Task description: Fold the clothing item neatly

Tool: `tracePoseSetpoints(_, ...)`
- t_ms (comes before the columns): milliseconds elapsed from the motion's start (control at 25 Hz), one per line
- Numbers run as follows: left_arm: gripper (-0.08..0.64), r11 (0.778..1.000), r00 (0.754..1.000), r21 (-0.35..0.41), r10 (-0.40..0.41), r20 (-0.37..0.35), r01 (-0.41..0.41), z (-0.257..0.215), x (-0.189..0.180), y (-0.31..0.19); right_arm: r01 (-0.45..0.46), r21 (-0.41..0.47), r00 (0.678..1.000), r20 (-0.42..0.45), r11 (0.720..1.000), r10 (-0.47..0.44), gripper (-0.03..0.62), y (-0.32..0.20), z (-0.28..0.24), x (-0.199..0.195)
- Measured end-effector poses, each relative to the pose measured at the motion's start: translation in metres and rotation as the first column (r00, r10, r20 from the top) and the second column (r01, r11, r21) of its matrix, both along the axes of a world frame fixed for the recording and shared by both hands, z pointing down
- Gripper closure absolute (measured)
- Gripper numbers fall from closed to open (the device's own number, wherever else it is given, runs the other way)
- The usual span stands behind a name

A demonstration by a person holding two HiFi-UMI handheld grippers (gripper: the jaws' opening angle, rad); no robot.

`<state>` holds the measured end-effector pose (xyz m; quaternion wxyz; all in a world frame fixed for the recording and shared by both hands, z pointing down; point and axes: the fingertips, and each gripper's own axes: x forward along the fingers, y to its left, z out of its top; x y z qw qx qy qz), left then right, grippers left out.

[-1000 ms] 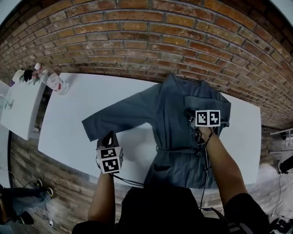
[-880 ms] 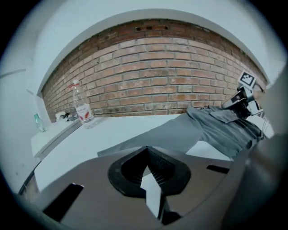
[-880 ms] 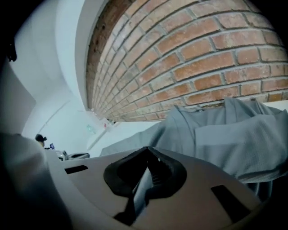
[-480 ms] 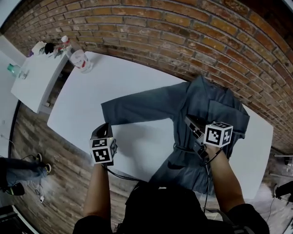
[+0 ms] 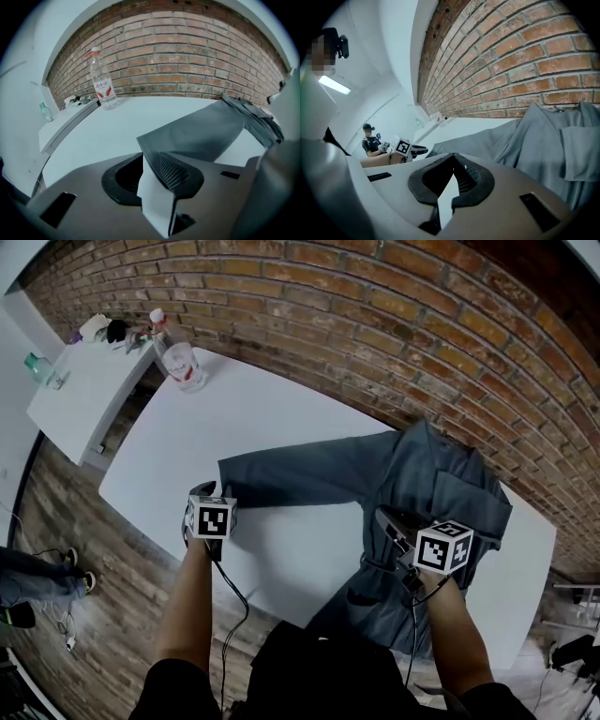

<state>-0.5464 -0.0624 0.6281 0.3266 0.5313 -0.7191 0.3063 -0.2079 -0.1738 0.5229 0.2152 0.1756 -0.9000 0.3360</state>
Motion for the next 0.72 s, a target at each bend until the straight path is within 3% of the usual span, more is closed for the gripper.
tracePoseSetpoints(280, 0.463, 0.992, 0.991, -0.075, -0.107, -0.083, 0.101, 0.033, -0.011, -0.014, -0.042, 0.022, 0.998, -0.043, 0.999, 0.043, 0.591, -0.008, 0.003, 0.019)
tracePoseSetpoints(480, 0.489, 0.985, 0.972, 0.013, -0.166, -0.166, 0.171, 0.035, -0.013, -0.015, -0.068, 0.013, 0.997, -0.046, 0.998, 0.068, 0.591, -0.009, 0.01, 0.025)
tracePoseSetpoints(560, 0.493, 0.986, 0.975, 0.027, -0.16, -0.157, 0.166, 0.036, -0.01, -0.015, -0.076, -0.002, 0.996, -0.043, 0.997, 0.076, 0.591, -0.005, 0.013, 0.026)
tracePoseSetpoints(720, 0.543, 0.992, 0.987, -0.028, -0.127, -0.099, 0.125, 0.036, -0.004, -0.019, -0.072, -0.01, 0.997, -0.036, 0.997, 0.072, 0.591, 0.003, 0.015, 0.025)
